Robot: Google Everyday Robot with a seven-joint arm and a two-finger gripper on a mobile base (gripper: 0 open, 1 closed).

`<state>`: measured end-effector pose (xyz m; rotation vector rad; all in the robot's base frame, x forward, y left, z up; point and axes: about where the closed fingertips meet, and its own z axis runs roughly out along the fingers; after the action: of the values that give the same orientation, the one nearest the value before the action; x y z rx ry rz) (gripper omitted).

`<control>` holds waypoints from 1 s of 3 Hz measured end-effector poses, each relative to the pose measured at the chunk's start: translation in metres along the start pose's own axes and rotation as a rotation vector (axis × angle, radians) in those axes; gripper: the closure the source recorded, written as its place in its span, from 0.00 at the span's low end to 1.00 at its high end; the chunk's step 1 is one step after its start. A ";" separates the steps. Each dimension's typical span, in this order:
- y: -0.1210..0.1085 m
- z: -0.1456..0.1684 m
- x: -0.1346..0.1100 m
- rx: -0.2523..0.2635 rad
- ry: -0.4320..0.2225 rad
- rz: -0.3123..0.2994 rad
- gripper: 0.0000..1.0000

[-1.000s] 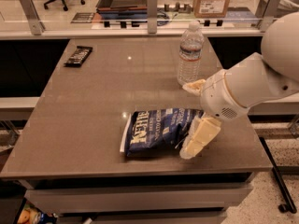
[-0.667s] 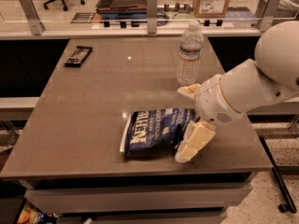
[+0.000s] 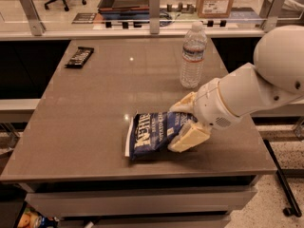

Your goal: Move blue chip bag near rxbar chocolate

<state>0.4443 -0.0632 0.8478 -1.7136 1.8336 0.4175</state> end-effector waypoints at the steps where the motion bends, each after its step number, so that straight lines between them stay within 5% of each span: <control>1: 0.001 0.000 -0.001 -0.001 0.001 -0.003 0.63; 2: 0.002 0.000 -0.003 0.000 0.002 -0.007 0.87; 3: 0.002 -0.001 -0.004 0.001 0.003 -0.010 1.00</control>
Offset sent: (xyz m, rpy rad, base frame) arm -0.0007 0.0012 0.0005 -0.0013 -0.0012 0.0026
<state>0.4420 -0.0598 0.8507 -1.7230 1.8263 0.4103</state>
